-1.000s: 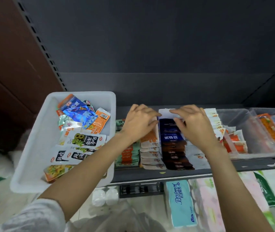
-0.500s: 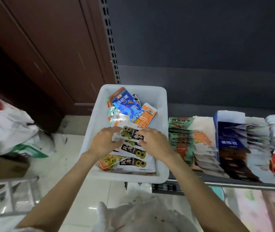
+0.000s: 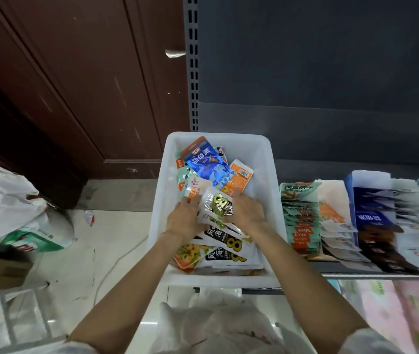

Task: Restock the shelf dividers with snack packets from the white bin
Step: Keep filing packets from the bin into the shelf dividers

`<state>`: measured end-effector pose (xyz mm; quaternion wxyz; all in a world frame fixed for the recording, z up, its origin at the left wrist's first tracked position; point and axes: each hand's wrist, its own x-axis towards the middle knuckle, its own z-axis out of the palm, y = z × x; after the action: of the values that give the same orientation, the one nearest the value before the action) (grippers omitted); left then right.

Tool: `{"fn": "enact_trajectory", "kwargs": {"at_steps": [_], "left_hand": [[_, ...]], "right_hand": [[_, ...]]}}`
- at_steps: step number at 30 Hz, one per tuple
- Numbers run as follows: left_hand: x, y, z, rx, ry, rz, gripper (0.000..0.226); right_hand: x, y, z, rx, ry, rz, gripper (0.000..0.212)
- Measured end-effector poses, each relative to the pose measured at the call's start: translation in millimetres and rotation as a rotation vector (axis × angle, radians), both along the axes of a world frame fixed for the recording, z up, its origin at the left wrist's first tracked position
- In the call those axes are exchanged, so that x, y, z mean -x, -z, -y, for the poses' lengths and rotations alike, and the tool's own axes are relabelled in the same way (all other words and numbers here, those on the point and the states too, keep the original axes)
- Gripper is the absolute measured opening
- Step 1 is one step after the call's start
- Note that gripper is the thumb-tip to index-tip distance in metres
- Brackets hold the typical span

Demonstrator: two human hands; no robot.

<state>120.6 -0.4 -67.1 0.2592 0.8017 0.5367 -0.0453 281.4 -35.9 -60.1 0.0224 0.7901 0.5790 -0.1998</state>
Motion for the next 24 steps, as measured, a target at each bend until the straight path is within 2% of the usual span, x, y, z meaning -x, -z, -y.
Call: {"fn": "enact_trajectory", "kwargs": {"at_steps": [5,8,10,11,13,15,16,19,22,24], "left_hand": [[-0.9,4.6,-3.7,-0.043,0.003,0.017,0.077],[-4.6,2.5,-5.5,-0.098,0.029,0.108,0.07],[-10.1,-8.7,-4.9,-0.081,0.018,0.32,0.062],[-13.4,-19.4,-2.7,-0.01,-0.019,0.483,0.056],[-20.5,-50.8,4.8,0.3,-0.17,0.861,0.043],[-29.0,-80.5,11.1,0.611,-0.299,1.13,0.036],[-34.4,-90.2,12.4,0.663,-0.301,1.171,0.032],[-54.5,-113.5,17.4,0.59,-0.158,1.138,0.021],[-76.0,-128.5,24.8,0.6,-0.04,1.111,0.019],[-93.2,-134.1,34.9,0.6,0.068,1.065,0.02]], "right_hand": [[-0.7,-20.9,13.3,-0.186,0.03,0.048,0.034],[-6.3,-34.8,33.9,-0.32,0.157,-0.109,0.033],[-13.6,-49.1,51.0,-0.455,0.235,-0.291,0.028],[-17.6,-57.6,60.0,-0.519,0.278,-0.422,0.025],[-22.7,-78.0,75.4,-0.587,0.397,-0.704,0.021],[-28.1,-95.9,88.3,-0.577,0.482,-0.904,0.025],[-31.4,-103.2,94.7,-0.56,0.499,-0.983,0.027],[-49.0,-119.2,119.1,-0.565,0.588,-1.127,0.042],[-75.9,-126.2,154.7,-0.735,0.744,-1.36,0.054],[-93.8,-125.7,177.1,-0.85,0.813,-1.365,0.056]]}}
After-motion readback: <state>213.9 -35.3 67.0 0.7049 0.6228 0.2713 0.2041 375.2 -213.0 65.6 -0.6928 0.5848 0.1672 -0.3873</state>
